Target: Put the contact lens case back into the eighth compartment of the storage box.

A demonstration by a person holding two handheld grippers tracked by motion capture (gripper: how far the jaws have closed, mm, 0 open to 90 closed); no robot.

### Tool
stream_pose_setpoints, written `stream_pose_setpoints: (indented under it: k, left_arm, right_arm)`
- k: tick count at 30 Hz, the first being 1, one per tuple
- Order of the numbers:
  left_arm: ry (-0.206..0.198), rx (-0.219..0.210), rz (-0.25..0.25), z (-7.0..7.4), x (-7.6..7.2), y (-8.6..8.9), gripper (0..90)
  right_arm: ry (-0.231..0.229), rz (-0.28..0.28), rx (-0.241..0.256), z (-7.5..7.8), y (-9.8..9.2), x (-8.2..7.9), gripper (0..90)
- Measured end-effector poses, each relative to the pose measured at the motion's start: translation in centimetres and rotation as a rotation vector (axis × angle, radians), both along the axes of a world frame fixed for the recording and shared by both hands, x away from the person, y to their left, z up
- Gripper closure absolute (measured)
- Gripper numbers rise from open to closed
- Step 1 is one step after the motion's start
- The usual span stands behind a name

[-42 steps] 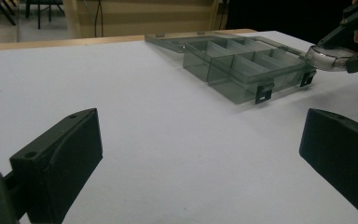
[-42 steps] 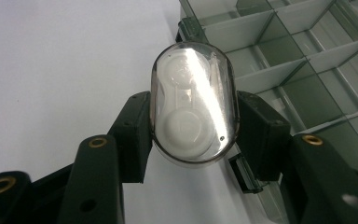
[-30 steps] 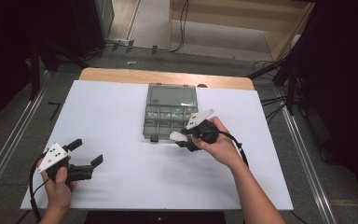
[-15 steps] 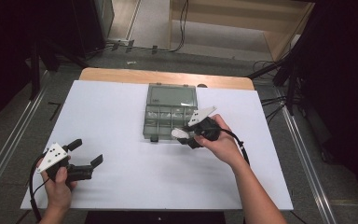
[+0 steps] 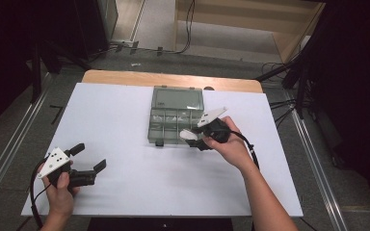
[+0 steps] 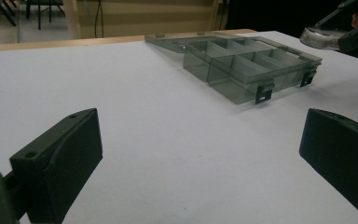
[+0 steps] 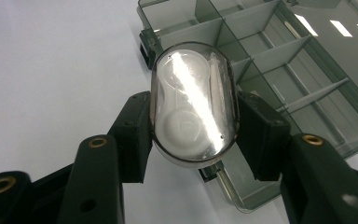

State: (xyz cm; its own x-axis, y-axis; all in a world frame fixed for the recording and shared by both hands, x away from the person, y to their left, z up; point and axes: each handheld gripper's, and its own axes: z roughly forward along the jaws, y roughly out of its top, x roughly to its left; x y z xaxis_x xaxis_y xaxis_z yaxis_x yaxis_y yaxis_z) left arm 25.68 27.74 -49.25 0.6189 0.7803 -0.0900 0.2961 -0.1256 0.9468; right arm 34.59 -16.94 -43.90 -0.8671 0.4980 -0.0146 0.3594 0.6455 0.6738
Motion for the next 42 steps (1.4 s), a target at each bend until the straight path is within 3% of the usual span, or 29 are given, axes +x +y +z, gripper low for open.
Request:
stream_pose_setpoints:
  k: [42]
  left_arm:
    - [0.0,-0.001,-0.004,0.0,0.0,0.0,0.0]
  right_arm:
    - [0.018,-0.136,-0.01,0.2,-2.0,1.3,46.8]
